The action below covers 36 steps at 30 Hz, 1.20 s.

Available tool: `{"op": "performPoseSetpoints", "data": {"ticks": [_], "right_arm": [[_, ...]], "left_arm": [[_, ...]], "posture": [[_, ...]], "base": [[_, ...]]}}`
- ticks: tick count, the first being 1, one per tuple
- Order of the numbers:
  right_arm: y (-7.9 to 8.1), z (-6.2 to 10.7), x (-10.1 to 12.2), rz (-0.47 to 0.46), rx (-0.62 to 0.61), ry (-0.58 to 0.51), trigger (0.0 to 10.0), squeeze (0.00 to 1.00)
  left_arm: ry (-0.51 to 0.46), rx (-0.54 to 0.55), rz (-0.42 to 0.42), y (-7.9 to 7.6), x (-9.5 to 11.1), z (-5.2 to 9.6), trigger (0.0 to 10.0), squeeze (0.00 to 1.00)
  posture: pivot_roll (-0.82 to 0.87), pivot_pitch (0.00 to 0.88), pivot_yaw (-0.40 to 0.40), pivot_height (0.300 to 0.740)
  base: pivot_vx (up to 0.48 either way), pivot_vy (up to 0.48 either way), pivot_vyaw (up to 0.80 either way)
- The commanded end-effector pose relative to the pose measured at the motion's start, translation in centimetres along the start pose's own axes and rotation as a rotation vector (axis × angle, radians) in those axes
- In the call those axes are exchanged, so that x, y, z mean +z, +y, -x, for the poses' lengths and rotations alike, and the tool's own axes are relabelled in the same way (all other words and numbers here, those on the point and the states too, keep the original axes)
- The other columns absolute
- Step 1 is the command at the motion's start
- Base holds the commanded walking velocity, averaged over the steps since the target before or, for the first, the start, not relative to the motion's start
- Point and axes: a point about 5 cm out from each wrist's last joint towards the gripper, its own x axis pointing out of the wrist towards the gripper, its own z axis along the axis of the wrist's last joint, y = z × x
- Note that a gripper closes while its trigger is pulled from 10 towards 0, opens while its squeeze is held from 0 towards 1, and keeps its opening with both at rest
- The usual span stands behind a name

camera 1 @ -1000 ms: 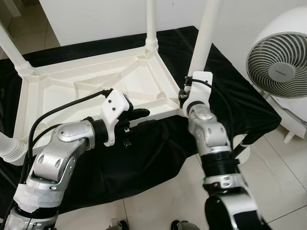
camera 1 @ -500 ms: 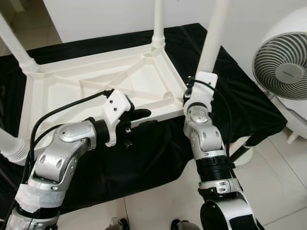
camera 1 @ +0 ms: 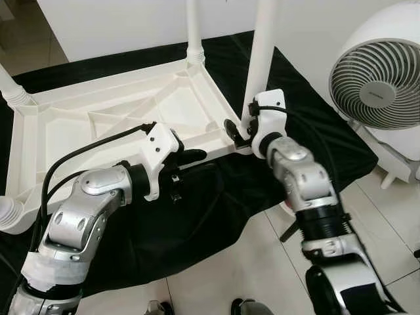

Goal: Building children table

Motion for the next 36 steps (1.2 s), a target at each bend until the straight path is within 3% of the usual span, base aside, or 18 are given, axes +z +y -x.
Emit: {"op": "performPoseSetpoints", "data": {"ticks": [1,6,8,16,17,18,19,20,21,24,29,31,33,35,36], "right_arm": [[-0.1,-0.4,0.1,0.000,0.095,0.013,10.0,0.00],[-1.6,-0.7,-0.5,0.057,0.129,0.070,10.0,0.00],[-3.0,-1.3,-0.8,0.148,0.164,0.132,10.0,0.00],[-3.5,-1.7,-0.6,0.158,0.186,0.142,10.0,0.00],[-3.5,-1.8,-0.5,0.150,0.198,0.139,4.2,0.00],[-3.6,-1.9,-0.4,0.145,0.210,0.135,2.1,0.00],[-3.6,-1.9,-0.4,0.145,0.210,0.135,2.1,0.00],[-3.7,-2.0,-0.4,0.143,0.217,0.133,0.7,0.00],[-3.7,-2.0,-0.4,0.140,0.242,0.128,0.0,0.00],[-3.6,-2.0,-0.5,0.131,0.272,0.122,0.0,0.00],[-3.9,-2.2,-0.9,0.092,0.210,0.138,0.0,0.00],[-3.7,-2.5,-1.4,0.006,0.043,0.151,0.0,0.00],[-3.7,-2.5,-1.4,0.006,0.043,0.151,0.0,0.00],[-3.6,-2.6,-1.9,-0.110,-0.158,0.164,0.0,0.00],[-3.6,-2.6,-1.9,-0.110,-0.158,0.164,0.0,0.00]], "left_arm": [[0.014,0.055,-0.001,0.3,-0.1,0.3,10.0,0.00],[0.016,0.059,-0.003,0.3,-0.1,0.4,10.0,0.00],[0.017,0.064,-0.007,0.4,0.0,0.5,10.0,0.00],[0.018,0.066,-0.009,0.5,0.0,0.5,10.0,0.00],[0.018,0.067,-0.009,0.5,0.0,0.5,10.0,0.00],[0.019,0.068,-0.010,0.5,0.0,0.6,10.0,0.00],[0.019,0.068,-0.010,0.5,0.0,0.6,10.0,0.00],[0.019,0.068,-0.010,0.5,0.0,0.6,10.0,0.00],[0.020,0.069,-0.010,0.5,0.0,0.6,10.0,0.00],[0.022,0.071,-0.010,0.5,0.0,0.7,10.0,0.00],[0.022,0.071,-0.010,0.5,0.0,0.7,10.0,0.00],[0.021,0.069,-0.007,0.4,-0.1,0.6,10.0,0.00],[0.021,0.069,-0.007,0.4,-0.1,0.6,10.0,0.00],[0.020,0.066,-0.004,0.3,-0.1,0.6,10.0,0.00],[0.020,0.066,-0.004,0.3,-0.1,0.6,10.0,0.00]], "posture": [[-0.09,0.171,0.061,0.740],[-0.08,0.166,0.059,0.740],[-0.08,0.164,0.059,0.740],[-0.07,0.163,0.059,0.740],[-0.07,0.163,0.058,0.740],[-0.07,0.163,0.058,0.740],[-0.07,0.163,0.058,0.740],[-0.07,0.163,0.058,0.740],[-0.07,0.163,0.059,0.740],[-0.07,0.163,0.059,0.740],[-0.07,0.163,0.059,0.740],[-0.08,0.168,0.055,0.740],[-0.08,0.168,0.055,0.740],[-0.08,0.172,0.059,0.740],[-0.08,0.172,0.059,0.740]], "base": [[0.000,0.000,0.00],[0.000,0.000,0.00],[0.000,0.000,0.00],[0.000,0.000,0.00],[0.000,0.000,0.00],[0.000,0.000,0.00],[0.000,0.000,0.00],[0.000,0.000,0.00],[0.000,0.000,0.00],[0.000,0.000,0.00],[0.000,0.000,0.00],[0.000,0.000,0.00],[0.000,0.000,0.00],[0.000,0.000,0.00],[0.000,0.000,0.00]]}}
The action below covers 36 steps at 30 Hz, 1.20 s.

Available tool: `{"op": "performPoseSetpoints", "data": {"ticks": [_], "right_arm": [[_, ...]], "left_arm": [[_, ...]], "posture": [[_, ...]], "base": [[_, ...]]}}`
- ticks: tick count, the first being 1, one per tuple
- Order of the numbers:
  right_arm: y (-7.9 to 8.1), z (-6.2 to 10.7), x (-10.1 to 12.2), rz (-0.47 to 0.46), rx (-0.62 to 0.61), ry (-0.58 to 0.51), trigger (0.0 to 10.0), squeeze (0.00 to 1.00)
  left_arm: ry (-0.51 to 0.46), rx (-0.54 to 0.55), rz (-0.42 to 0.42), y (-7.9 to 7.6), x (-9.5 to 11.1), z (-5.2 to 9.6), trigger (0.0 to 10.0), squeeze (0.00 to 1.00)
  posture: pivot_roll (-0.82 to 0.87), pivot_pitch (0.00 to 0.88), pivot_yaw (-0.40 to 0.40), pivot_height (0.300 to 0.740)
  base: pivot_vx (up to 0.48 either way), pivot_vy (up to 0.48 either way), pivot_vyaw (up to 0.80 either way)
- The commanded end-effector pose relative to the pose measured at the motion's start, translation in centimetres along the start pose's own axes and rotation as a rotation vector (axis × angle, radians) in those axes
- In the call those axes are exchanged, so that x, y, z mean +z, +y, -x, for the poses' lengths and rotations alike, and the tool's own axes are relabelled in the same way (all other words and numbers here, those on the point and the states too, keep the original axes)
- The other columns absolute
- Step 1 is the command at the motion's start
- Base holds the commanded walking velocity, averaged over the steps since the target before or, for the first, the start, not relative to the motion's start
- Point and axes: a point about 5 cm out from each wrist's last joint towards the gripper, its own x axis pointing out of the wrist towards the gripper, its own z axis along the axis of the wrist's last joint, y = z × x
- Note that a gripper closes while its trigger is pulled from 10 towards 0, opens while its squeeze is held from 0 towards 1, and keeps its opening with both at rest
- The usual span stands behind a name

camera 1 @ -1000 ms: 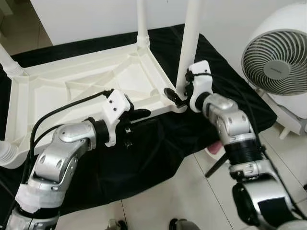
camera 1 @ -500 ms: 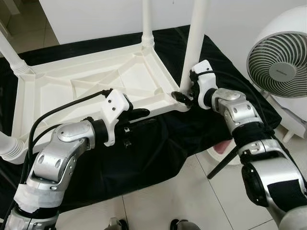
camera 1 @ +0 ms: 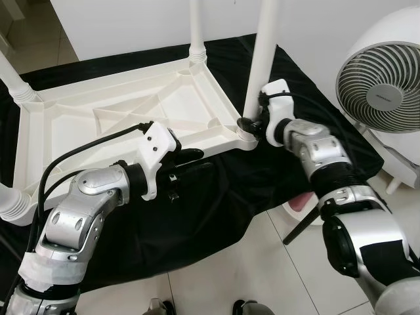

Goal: Building children table

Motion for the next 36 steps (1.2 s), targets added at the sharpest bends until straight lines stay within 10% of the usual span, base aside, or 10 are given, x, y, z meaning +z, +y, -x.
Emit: {"op": "performPoseSetpoints", "data": {"ticks": [1,11,21,22,26,27,30,31,36], "right_arm": [[0.1,0.0,-1.6,-0.154,-0.200,0.048,0.0,0.00],[2.7,1.2,-2.7,-0.386,-0.684,0.045,0.0,0.00],[2.4,1.5,-1.2,-0.356,-0.716,-0.052,0.3,0.00],[2.3,1.5,-0.6,-0.295,-0.680,-0.083,10.0,0.00],[2.0,1.6,0.0,-0.232,-0.649,-0.114,10.0,0.00],[2.0,1.7,0.3,-0.220,-0.623,-0.139,10.0,1.00],[2.1,2.1,1.5,-0.137,-0.526,-0.230,10.0,0.92],[2.1,2.4,1.9,-0.126,-0.511,-0.258,10.0,0.00],[2.3,3.4,2.7,-0.086,-0.464,-0.328,10.0,0.00]], "left_arm": [[0.009,0.053,-0.002,0.1,-0.1,0.3,10.0,0.00],[0.005,0.041,0.001,0.1,-0.1,-0.1,10.0,0.00],[0.005,0.049,0.001,0.1,-0.1,0.0,10.0,0.00],[0.005,0.051,0.001,0.1,-0.1,0.0,10.0,0.00],[0.004,0.053,0.000,0.1,-0.1,0.0,10.0,0.00],[0.003,0.055,0.000,0.2,-0.1,0.0,10.0,0.00],[0.001,0.070,-0.006,0.4,-0.1,0.0,10.0,0.00],[0.002,0.079,-0.009,0.5,-0.1,0.0,10.0,0.00],[0.005,0.114,-0.016,0.9,-0.1,0.1,10.0,0.00]], "posture": [[-0.09,0.175,0.061,0.740],[-0.09,0.174,0.061,0.740],[-0.09,0.172,0.057,0.740],[-0.09,0.172,0.057,0.740],[-0.09,0.171,0.060,0.740],[-0.09,0.170,0.061,0.740],[-0.09,0.168,0.061,0.740],[-0.09,0.165,0.061,0.740],[-0.09,0.164,0.061,0.740]], "base": [[0.000,0.000,0.00],[0.000,0.000,0.00],[0.000,0.000,0.00],[0.000,0.000,0.00],[0.000,0.000,0.00],[0.000,0.000,0.00],[0.000,0.000,0.00],[0.000,0.000,0.00],[0.000,0.000,0.00]]}}
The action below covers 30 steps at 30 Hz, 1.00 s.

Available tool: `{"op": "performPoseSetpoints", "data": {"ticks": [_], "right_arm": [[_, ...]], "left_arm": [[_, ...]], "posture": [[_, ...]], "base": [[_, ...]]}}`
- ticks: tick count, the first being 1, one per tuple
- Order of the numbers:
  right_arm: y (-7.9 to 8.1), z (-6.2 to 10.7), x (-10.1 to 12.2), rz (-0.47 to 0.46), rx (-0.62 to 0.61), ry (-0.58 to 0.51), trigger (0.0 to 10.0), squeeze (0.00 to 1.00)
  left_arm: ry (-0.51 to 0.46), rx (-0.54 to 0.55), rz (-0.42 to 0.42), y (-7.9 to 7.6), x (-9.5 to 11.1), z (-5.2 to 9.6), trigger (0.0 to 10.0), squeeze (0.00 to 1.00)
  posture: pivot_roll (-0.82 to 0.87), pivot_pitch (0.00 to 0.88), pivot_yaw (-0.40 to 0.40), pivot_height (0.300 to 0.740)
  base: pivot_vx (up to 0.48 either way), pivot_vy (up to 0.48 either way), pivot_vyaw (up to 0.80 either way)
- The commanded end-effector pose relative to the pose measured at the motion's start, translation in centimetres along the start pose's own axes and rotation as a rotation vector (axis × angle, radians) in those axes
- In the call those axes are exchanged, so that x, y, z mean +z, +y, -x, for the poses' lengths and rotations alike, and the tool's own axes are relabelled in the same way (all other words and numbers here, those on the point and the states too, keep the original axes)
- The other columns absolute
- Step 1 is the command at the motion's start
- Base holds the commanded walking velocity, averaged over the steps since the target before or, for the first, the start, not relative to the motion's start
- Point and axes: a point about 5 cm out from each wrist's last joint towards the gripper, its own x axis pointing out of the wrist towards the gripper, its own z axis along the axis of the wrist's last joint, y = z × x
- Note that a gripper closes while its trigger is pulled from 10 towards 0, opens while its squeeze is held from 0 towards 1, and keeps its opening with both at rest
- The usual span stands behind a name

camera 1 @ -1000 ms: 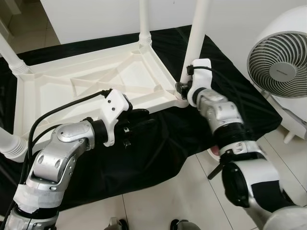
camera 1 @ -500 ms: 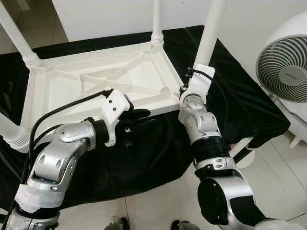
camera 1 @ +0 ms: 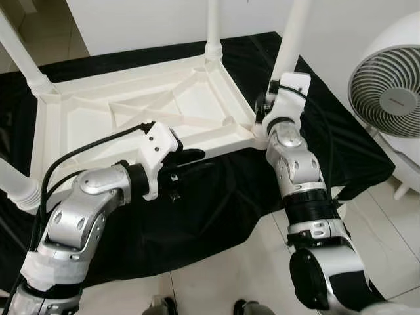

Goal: Building children table

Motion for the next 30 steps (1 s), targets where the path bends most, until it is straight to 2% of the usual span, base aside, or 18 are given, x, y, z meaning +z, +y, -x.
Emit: {"op": "performPoseSetpoints", "data": {"ticks": [1,2,3,4,5,6,7,11,16,18,21,22,23,25,29,30], "right_arm": [[-0.2,0.6,0.1,0.027,0.016,-0.016,10.0,0.00],[-0.5,0.8,0.1,0.042,0.014,-0.016,10.0,0.00],[-0.9,1.0,0.0,0.048,0.023,-0.007,10.0,1.00],[-0.9,1.0,0.0,0.048,0.023,-0.007,10.0,1.00],[-1.2,1.5,-0.2,0.050,0.052,0.002,10.0,0.91],[-1.2,1.5,-0.2,0.050,0.052,0.002,10.0,0.91],[-1.5,1.9,-0.2,0.058,0.076,-0.003,10.0,0.00],[-2.2,3.5,-0.6,0.109,0.140,-0.013,10.0,0.00],[-2.4,5.1,-1.2,0.104,0.213,0.000,10.0,0.00],[-2.5,6.7,-2.2,0.119,0.275,0.024,10.0,0.00],[-2.5,7.2,-2.5,0.124,0.292,0.033,10.0,0.00],[-2.2,8.2,-3.2,0.143,0.369,0.057,10.0,0.00],[-2.2,8.2,-3.2,0.143,0.369,0.057,10.0,0.00],[-1.1,9.6,-4.0,0.128,0.507,0.096,10.0,0.00],[-0.8,10.1,-4.0,0.121,0.546,0.105,10.0,0.00],[0.3,10.3,-3.9,0.114,0.589,0.087,10.0,0.00]], "left_arm": [[0.011,0.120,-0.011,0.9,-0.2,0.4,10.0,0.00],[0.012,0.134,-0.015,1.1,-0.2,0.4,10.0,0.00],[0.016,0.155,-0.021,1.3,-0.3,0.5,10.0,0.00],[0.016,0.155,-0.021,1.3,-0.3,0.5,10.0,0.00],[0.021,0.189,-0.027,1.7,-0.3,0.8,10.0,0.00],[0.021,0.189,-0.027,1.7,-0.3,0.8,10.0,0.00],[0.024,0.217,-0.029,2.0,-0.3,1.0,10.0,0.00],[0.051,0.342,-0.038,3.2,-0.7,2.1,10.0,0.00],[0.064,0.456,-0.020,4.0,-1.1,3.0,10.0,0.00],[0.095,0.557,-0.018,4.4,-1.9,4.1,10.0,0.00],[0.103,0.582,-0.019,4.5,-2.1,4.3,10.0,0.00],[0.131,0.623,-0.028,4.5,-2.6,4.9,10.0,0.00],[0.131,0.623,-0.028,4.5,-2.6,4.9,10.0,0.00],[0.183,0.656,-0.039,4.4,-3.5,5.6,10.0,0.00],[0.204,0.663,-0.051,4.3,-3.8,5.9,10.0,0.00],[0.227,0.728,-0.047,4.3,-4.2,6.4,10.0,0.00]], "posture": [[-0.09,0.159,0.062,0.740],[-0.09,0.159,0.062,0.740],[-0.09,0.157,0.064,0.740],[-0.09,0.157,0.064,0.740],[-0.09,0.151,0.062,0.740],[-0.09,0.151,0.062,0.740],[-0.09,0.147,0.059,0.740],[-0.09,0.138,0.055,0.740],[-0.09,0.131,0.053,0.740],[-0.09,0.123,0.048,0.740],[-0.09,0.123,0.048,0.740],[-0.10,0.116,0.045,0.740],[-0.10,0.116,0.045,0.740],[-0.09,0.111,0.046,0.740],[-0.09,0.109,0.044,0.740],[-0.08,0.099,0.044,0.740]], "base": [[0.000,0.000,0.00],[0.000,0.000,0.00],[0.000,0.000,0.00],[0.000,0.000,0.00],[0.000,0.000,0.00],[0.000,0.000,0.00],[0.000,0.000,0.00],[0.000,0.000,0.00],[0.000,0.000,0.00],[0.000,0.000,0.00],[0.000,0.000,0.00],[0.000,0.000,0.00],[0.000,0.000,0.00],[0.000,0.000,0.00],[0.000,0.000,0.00],[0.000,0.000,0.00]]}}
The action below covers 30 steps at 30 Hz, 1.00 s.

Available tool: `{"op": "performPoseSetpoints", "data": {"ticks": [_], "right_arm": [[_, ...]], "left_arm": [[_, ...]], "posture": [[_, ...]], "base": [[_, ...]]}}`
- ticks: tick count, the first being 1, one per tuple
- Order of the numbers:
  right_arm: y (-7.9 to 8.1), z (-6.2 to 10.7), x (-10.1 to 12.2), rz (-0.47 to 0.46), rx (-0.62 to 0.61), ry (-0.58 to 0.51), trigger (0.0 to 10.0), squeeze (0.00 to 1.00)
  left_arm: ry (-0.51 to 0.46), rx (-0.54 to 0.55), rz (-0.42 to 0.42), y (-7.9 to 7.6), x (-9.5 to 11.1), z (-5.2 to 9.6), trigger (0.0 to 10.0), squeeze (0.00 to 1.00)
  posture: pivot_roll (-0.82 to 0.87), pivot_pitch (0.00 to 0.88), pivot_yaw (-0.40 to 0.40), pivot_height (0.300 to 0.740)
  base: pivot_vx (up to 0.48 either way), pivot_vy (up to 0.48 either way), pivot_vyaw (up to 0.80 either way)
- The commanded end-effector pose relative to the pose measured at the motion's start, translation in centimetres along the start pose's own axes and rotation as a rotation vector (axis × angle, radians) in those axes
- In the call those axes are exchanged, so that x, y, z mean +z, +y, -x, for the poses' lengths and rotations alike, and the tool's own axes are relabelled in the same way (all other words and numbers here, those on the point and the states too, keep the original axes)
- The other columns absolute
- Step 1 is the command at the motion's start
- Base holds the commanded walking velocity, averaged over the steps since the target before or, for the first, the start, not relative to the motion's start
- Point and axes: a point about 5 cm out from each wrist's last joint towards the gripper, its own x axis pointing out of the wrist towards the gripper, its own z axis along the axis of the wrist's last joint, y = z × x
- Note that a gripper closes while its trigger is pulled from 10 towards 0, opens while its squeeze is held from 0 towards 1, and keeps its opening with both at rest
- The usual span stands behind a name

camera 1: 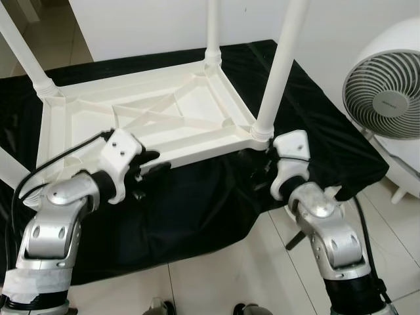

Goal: Building children table

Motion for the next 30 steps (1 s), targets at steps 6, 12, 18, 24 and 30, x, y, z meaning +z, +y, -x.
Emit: {"op": "performPoseSetpoints", "data": {"ticks": [6,12,18,24,30], "right_arm": [[2.9,-1.0,0.7,0.035,0.135,-0.053,10.0,0.00],[3.5,-1.3,1.0,0.047,0.162,-0.067,10.0,0.00],[5.3,-3.1,0.7,0.091,0.237,-0.036,10.0,0.00],[7.0,-5.2,1.1,0.091,0.278,-0.011,10.0,0.00],[7.6,-5.7,1.9,0.103,0.292,-0.042,10.0,0.00]], "left_arm": [[0.120,0.502,0.013,1.9,-2.2,2.0,10.0,0.00],[0.256,0.575,-0.042,3.2,-4.1,4.6,10.0,0.00],[0.181,0.625,-0.022,4.1,-2.7,3.8,10.0,0.00],[0.164,0.623,-0.065,4.3,-1.8,2.9,10.0,0.00],[0.277,0.598,-0.048,5.2,-3.3,4.8,10.0,0.00]], "posture": [[-0.07,0.097,0.050,0.740],[-0.05,0.108,0.052,0.740],[-0.05,0.117,0.055,0.740],[-0.05,0.123,0.056,0.740],[-0.04,0.129,0.055,0.740]], "base": [[0.000,0.000,0.00],[0.000,0.000,0.00],[0.000,0.000,0.00],[0.000,0.000,0.00],[0.000,0.000,0.00]]}}
